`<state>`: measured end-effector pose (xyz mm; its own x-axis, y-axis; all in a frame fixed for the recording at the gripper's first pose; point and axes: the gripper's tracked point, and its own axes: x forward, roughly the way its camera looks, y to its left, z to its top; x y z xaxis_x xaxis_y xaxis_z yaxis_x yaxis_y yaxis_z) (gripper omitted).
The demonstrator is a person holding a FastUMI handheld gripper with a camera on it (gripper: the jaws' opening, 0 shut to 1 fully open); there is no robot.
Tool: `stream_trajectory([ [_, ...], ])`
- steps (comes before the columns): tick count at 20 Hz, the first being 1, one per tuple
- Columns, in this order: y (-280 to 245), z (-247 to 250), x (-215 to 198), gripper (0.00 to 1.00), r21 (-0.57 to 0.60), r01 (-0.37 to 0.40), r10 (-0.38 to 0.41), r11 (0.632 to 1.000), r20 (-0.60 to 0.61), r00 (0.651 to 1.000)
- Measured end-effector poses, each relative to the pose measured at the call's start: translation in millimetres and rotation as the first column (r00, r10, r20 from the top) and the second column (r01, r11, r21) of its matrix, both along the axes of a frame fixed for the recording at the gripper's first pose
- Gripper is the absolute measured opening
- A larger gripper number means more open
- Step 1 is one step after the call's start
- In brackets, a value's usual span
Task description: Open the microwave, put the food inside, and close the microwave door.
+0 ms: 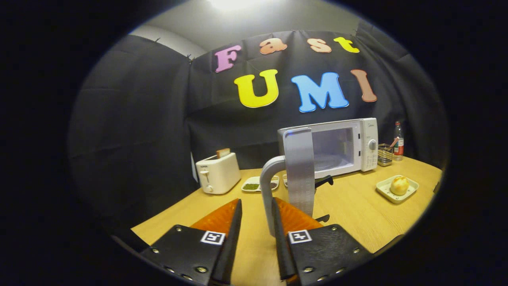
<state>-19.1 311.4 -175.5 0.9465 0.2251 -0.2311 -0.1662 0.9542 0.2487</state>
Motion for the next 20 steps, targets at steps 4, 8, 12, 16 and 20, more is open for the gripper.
stream_trajectory([
  [4, -23.4, 33.1, -14.2, 0.78, 0.041, -0.059, 0.058, 0.997, 0.029, 0.998],
  [8, -77.1, 45.6, -12.9, 0.98, -0.022, -0.026, 0.028, 0.999, 0.091, 0.996],
  [12, -143.8, 39.7, 0.9, 0.98, -0.124, 0.044, -0.029, 0.991, 0.12, 0.992],
  [16, -238.8, 21.0, 20.6, 0.98, -0.215, 0.167, -0.151, 0.962, 0.088, 0.985],
  [20, -325.6, -28.0, 41.9, 0.98, -0.27, 0.234, -0.259, 0.934, -0.06, 0.964],
])
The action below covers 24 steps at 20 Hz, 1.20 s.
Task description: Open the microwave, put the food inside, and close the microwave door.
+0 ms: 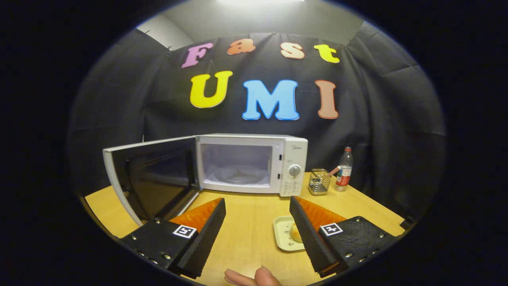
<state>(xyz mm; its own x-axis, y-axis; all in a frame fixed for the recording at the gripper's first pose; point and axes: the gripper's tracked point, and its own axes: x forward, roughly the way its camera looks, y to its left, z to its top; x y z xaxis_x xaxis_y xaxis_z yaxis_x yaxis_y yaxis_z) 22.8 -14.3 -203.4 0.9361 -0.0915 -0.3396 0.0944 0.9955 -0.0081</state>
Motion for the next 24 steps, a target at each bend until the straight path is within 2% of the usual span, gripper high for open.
stream_trajectory([
  [3, -54.2, -43.1, 9.4, 0.98, -0.026, 0.077, -0.08, 0.997, -0.134, 0.988],
  [5, -71.2, -67.6, 14.8, 0.98, -0.002, 0.104, -0.102, 0.995, -0.212, 0.972],
  [9, -80.6, -97.8, 21.9, 0.98, 0.045, 0.127, -0.107, 0.991, -0.311, 0.944],
  [12, -90.9, -118.6, 24.1, 0.98, 0.004, 0.144, -0.132, 0.99, -0.378, 0.917],
  [16, -84.4, -145.6, 22.9, 0.98, 0.091, 0.158, -0.101, 0.983, -0.452, 0.886],
  [18, -91.5, -145.7, 25.4, 0.99, 0.062, 0.16, -0.117, 0.985, -0.439, 0.891],
  [21, -91.2, -148.9, 24.0, 0.79, 0.072, 0.171, -0.128, 0.983, -0.403, 0.906],
  [22, -89.6, -145.6, 24.9, 0.79, 0.101, 0.176, -0.124, 0.979, -0.387, 0.914],
  [23, -84.1, -144.4, 26.2, 0.72, 0.136, 0.163, -0.104, 0.977, -0.363, 0.926],
  [24, -78.4, -140.3, 26.9, 0.72, 0.16, 0.146, -0.085, 0.976, -0.338, 0.937],
])
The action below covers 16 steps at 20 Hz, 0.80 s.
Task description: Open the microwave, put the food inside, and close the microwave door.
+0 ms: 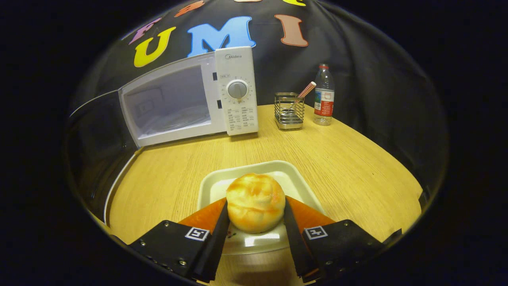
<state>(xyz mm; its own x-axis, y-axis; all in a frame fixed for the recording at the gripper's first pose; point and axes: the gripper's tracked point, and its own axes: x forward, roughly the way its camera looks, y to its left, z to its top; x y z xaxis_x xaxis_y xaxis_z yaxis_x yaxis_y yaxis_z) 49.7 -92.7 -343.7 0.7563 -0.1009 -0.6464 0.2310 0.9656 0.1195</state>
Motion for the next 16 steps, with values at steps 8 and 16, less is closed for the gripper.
stream_trajectory([
  [8, 49.3, 61.6, 19.6, 0.72, 0.029, -0.085, 0.076, 0.996, 0.231, 0.97],
  [16, 124.6, 95.2, 65.8, 0.72, 0.052, -0.169, 0.146, 0.984, 0.306, 0.941],
])
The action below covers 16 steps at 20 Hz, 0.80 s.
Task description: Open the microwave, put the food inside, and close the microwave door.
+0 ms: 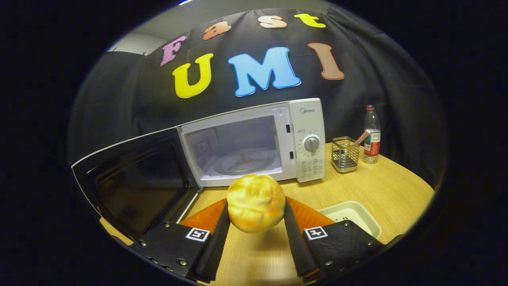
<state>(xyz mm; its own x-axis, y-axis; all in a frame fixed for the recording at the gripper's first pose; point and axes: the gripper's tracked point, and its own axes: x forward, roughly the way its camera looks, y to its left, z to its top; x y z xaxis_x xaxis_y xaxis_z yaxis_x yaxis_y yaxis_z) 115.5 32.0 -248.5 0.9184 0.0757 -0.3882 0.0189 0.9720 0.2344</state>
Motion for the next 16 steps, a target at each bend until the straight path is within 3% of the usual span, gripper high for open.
stream_trajectory([
  [5, 44.5, 2.9, 40.5, 0.72, 0.042, -0.043, 0.042, 0.998, 0.024, 0.999],
  [16, 70.3, -29.9, 136.3, 0.72, 0.234, 0.056, -0.056, 0.971, -0.006, 0.998],
])
